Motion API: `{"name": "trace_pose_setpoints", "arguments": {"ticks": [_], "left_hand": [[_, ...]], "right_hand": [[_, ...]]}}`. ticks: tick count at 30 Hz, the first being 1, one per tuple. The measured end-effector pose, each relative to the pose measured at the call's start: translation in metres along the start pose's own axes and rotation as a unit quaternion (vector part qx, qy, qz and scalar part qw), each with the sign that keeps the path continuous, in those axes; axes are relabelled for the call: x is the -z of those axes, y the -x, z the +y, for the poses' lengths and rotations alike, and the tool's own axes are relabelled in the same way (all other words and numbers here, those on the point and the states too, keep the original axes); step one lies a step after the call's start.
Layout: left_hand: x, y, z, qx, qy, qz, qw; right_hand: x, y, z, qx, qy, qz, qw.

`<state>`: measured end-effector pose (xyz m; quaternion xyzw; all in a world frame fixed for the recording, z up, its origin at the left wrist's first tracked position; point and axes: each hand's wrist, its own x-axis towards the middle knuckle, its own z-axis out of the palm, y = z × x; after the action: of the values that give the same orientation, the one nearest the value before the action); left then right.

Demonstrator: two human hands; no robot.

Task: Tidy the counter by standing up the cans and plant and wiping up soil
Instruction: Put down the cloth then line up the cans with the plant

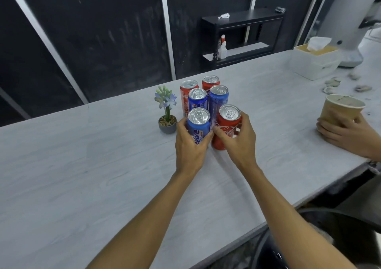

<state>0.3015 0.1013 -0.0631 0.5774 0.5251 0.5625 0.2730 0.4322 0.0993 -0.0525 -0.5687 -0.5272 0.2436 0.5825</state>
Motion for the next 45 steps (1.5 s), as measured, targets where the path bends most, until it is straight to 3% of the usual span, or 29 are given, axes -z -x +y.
{"name": "trace_pose_setpoints", "arguments": {"ticks": [11,20,31,45], "left_hand": [[0.081,0.007,-0.009,0.003,-0.021,0.077,0.997],[0.214,0.022,-0.014,-0.007,-0.103,0.121,0.987],[0.369,0.054,-0.028,0.041,-0.173,0.198,0.964],[0.496,0.078,-0.058,0.085,-0.204,0.248,0.943]], "right_hand": [[-0.05,0.036,-0.035,0.036,0.002,-0.064,0.997],[-0.128,0.086,-0.08,0.07,0.004,-0.155,0.985],[-0.242,0.165,-0.139,0.104,0.001,-0.254,0.962],[-0.35,0.244,-0.181,0.104,-0.004,-0.332,0.938]]}}
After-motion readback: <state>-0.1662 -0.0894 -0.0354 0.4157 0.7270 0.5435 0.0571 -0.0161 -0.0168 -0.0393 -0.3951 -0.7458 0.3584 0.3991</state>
